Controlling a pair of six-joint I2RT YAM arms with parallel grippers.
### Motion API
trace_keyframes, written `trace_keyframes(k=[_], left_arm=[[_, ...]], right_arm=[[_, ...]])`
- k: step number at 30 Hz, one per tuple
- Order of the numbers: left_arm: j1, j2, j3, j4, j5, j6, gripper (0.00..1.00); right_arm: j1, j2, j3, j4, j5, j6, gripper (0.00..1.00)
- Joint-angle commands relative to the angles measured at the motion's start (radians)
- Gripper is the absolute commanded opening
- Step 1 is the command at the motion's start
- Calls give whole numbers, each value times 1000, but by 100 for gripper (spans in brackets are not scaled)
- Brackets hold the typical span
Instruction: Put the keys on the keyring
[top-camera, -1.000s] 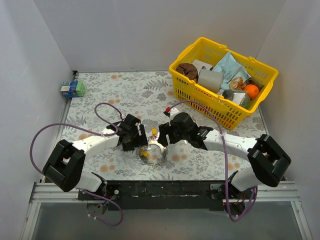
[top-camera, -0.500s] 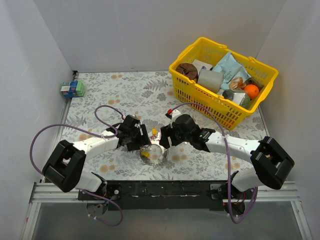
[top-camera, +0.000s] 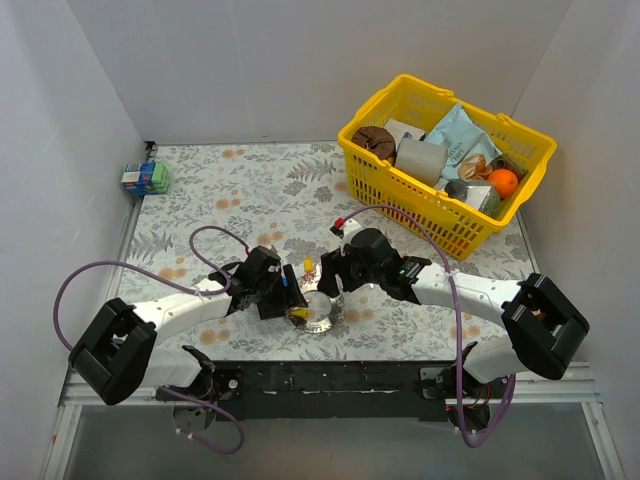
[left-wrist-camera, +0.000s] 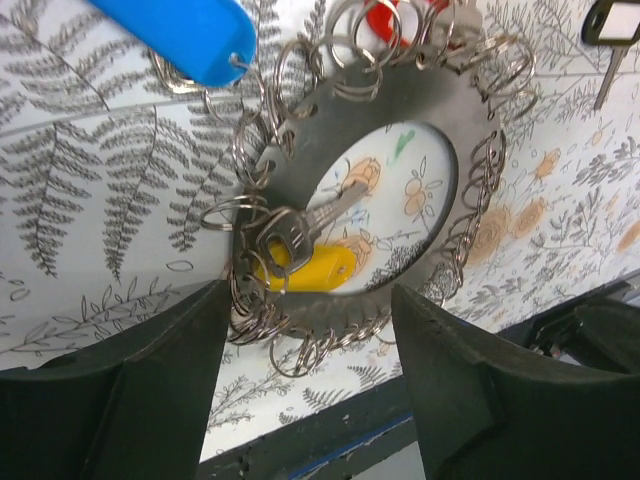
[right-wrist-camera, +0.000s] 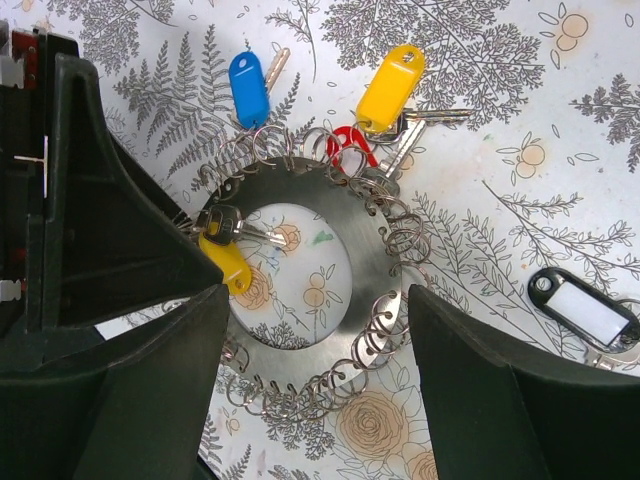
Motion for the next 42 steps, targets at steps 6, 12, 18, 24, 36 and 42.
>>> trace_keyframes(k=[6,12,18,24,36,42], left_arm=[[-17,-59,37,-114,-68,26,67],[-12,-10,204,-231,-216,147,76],[44,16,266,-226,-231,215,76],[208,-30,270,-200,-79,264,77],[584,-116,271,-211,229,388,80],[640,-101,212,-183,277,434,80]], right_arm=[[-3,-17,2,50,-30,-4,80],[-3,-45,-15,65,-27,-12,79],[-3,-28,-13,73,-27,-10,79],[11,36,33,68,-32,-23,75],[60,223,229,37,-45,-55,67],[70,328,333,10,-44,-66,62]])
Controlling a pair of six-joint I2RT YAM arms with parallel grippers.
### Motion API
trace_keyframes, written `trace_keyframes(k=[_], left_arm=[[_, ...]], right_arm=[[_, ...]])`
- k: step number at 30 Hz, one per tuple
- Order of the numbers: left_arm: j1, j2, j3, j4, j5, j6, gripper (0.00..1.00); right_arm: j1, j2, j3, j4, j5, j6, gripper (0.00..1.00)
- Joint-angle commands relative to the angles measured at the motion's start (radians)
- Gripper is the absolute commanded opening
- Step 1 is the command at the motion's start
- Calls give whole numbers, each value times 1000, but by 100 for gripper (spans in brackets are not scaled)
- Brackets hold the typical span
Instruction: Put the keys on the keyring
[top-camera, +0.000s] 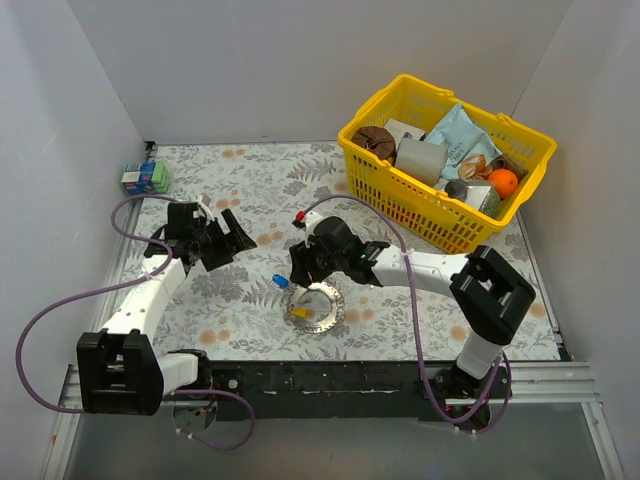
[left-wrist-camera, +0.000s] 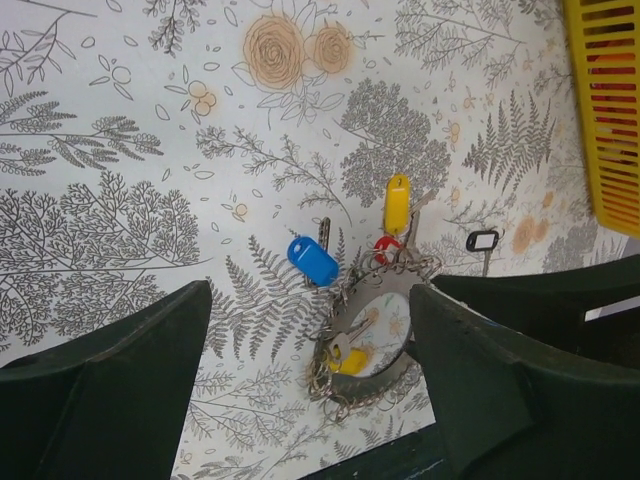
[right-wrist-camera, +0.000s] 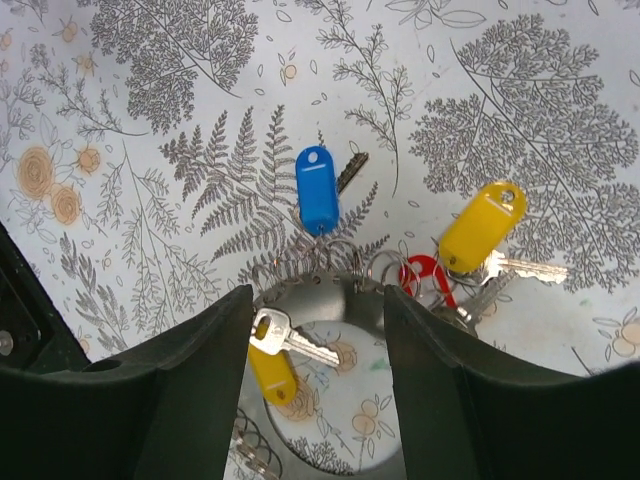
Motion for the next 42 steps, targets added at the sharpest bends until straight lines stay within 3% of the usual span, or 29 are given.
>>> trace_keyframes(k=[1,11,30,42], left_arm=[[23,-7,-39,19,84,66,80],[26,-24,-62,56,87,82,79],[26,-21,-75,68,91,80,78],[26,-18,-75,71,87,82,78]], right_arm=[[11,76,87,-10,-3,-21,61],[11,176,167,-67,41,-15,44],[11,166,96,-43,34,-13,37],[11,168,61,-1,9,-5,24]])
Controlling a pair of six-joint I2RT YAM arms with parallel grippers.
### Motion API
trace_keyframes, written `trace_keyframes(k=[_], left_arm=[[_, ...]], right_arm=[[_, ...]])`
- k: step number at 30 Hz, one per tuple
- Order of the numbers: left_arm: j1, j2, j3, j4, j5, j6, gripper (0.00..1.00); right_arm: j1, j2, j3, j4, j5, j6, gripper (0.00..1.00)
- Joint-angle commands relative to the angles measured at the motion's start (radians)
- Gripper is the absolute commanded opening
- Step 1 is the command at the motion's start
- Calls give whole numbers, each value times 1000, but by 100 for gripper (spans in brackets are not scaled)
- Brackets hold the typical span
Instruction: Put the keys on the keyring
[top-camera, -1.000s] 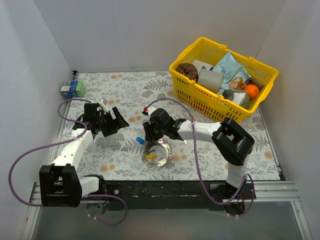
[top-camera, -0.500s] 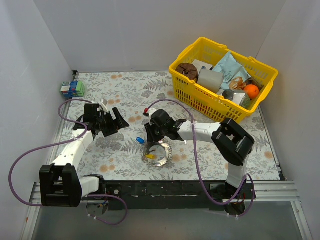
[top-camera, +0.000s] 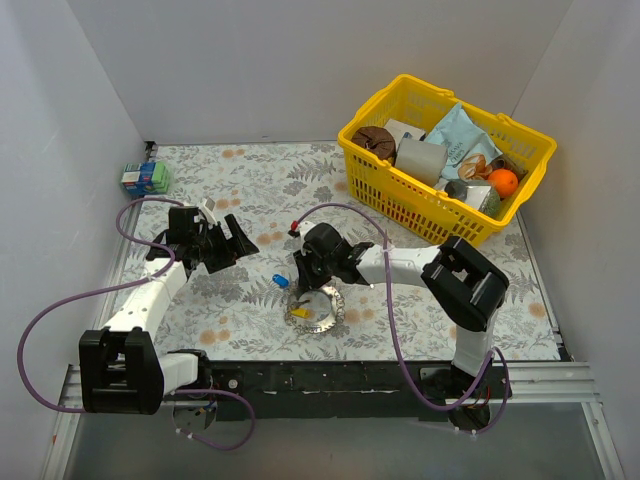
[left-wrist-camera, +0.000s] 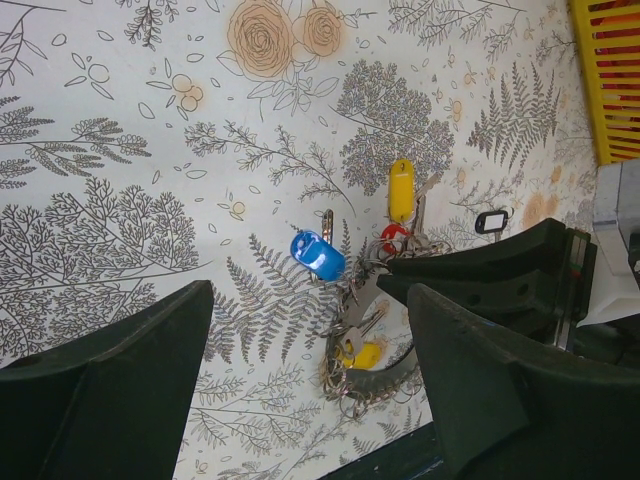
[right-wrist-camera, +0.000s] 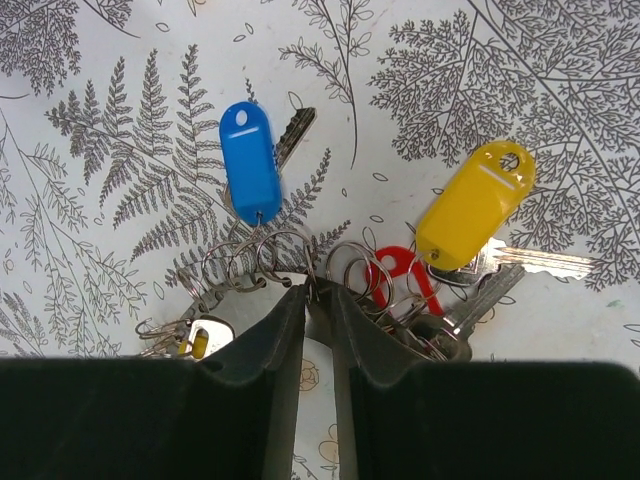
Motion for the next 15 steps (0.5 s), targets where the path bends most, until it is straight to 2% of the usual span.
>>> trace_keyframes(k=[1,12,15], left_arm=[[4,-24,-10,4,13,15,78],[4,-21,-10,7,14,13,77],[4,-18,-11,6,16,13,77]], right_arm=[[5,-2,-11,54,-15,-1,24],[5,25,4,77,-24,3,23],[5,35,9,77,-27,3,17]])
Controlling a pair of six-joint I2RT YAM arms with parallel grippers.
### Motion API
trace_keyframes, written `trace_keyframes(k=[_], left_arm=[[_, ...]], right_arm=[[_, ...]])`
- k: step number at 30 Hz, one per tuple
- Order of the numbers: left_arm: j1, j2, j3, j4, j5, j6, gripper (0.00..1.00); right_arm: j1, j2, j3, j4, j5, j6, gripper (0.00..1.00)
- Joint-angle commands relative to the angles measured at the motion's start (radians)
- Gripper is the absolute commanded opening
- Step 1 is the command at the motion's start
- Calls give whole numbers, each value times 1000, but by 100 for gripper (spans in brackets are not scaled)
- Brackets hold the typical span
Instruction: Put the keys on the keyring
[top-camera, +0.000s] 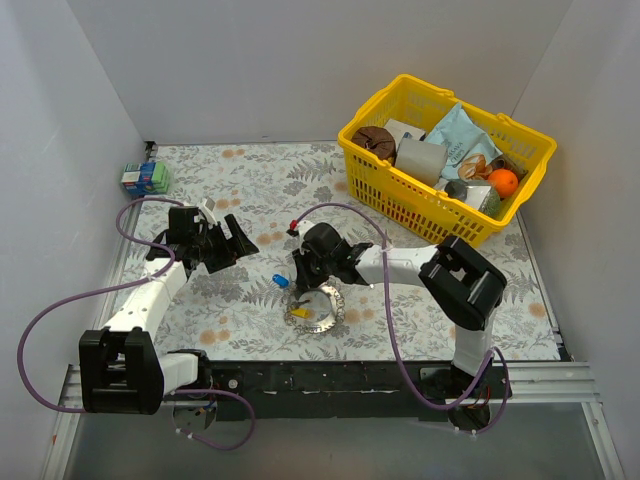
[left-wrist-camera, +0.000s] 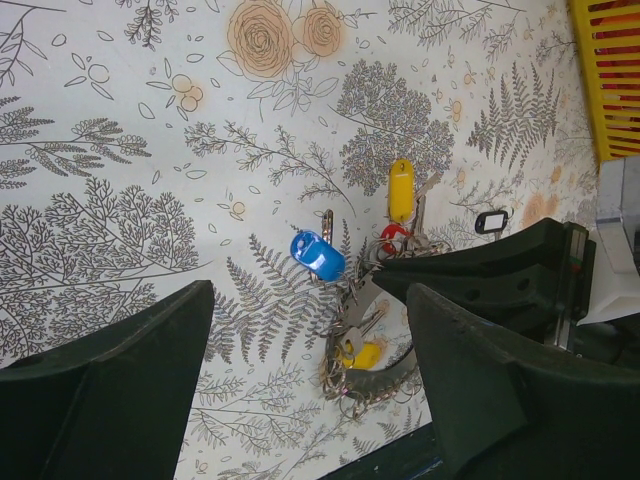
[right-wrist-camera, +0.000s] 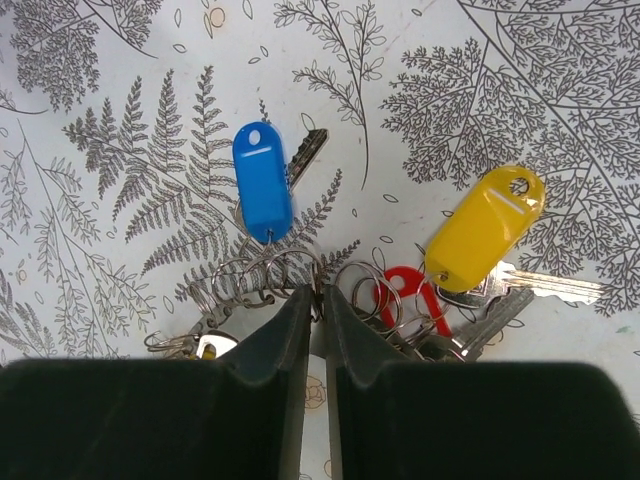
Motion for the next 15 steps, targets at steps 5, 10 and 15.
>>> trace_keyframes(k=[5,10,15], left_arm=[[4,-15,-11,7,16,15,77],[4,-19,-8,10,20,21,77],[4,-16,0,10,48,34,76]], right_arm=[[5,33,17,24,-14,-4,6],[5,1,30,-13,-3,-24,1],[5,-29,95,-119,0,-70,1]])
